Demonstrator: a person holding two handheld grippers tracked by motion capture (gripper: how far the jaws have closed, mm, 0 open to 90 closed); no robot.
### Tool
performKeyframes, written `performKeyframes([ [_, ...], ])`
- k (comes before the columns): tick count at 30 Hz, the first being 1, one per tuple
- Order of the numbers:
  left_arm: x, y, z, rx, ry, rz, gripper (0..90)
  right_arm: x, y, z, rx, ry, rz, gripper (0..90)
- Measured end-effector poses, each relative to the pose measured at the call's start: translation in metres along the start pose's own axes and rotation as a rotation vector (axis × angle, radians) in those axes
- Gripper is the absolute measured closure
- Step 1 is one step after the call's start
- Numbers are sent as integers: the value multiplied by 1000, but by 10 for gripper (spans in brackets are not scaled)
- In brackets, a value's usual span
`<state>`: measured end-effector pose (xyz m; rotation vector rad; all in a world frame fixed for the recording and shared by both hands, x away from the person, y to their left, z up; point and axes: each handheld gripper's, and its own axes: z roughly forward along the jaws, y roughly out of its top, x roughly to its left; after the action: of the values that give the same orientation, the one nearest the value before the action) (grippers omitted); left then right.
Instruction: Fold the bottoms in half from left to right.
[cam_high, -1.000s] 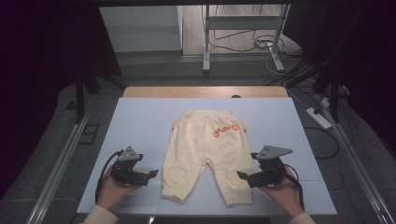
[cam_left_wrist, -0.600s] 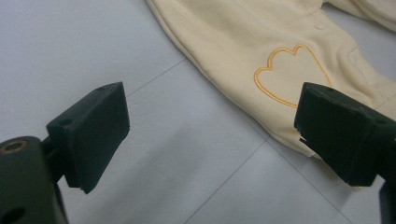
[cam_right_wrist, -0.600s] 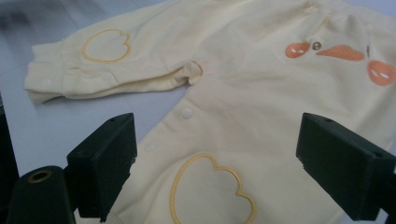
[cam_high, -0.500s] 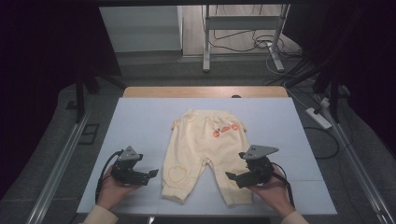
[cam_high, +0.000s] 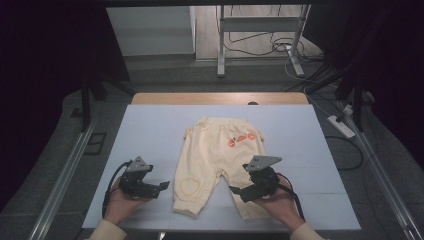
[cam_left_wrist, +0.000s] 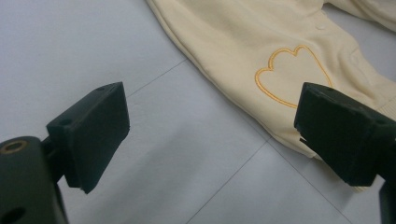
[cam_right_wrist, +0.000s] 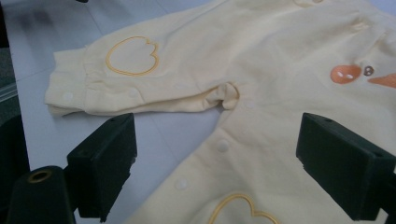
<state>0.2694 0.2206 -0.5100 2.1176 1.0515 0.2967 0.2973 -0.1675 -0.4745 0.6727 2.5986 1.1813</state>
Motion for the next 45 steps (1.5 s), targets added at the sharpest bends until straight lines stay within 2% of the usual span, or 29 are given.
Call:
performKeyframes([
  [31, 0, 0, 2, 2, -1, 0, 102, 35, 31, 44, 19, 101, -69, 129],
  [45, 0, 0, 2, 2, 0, 1, 102, 50, 41, 60, 34, 131, -106, 134],
])
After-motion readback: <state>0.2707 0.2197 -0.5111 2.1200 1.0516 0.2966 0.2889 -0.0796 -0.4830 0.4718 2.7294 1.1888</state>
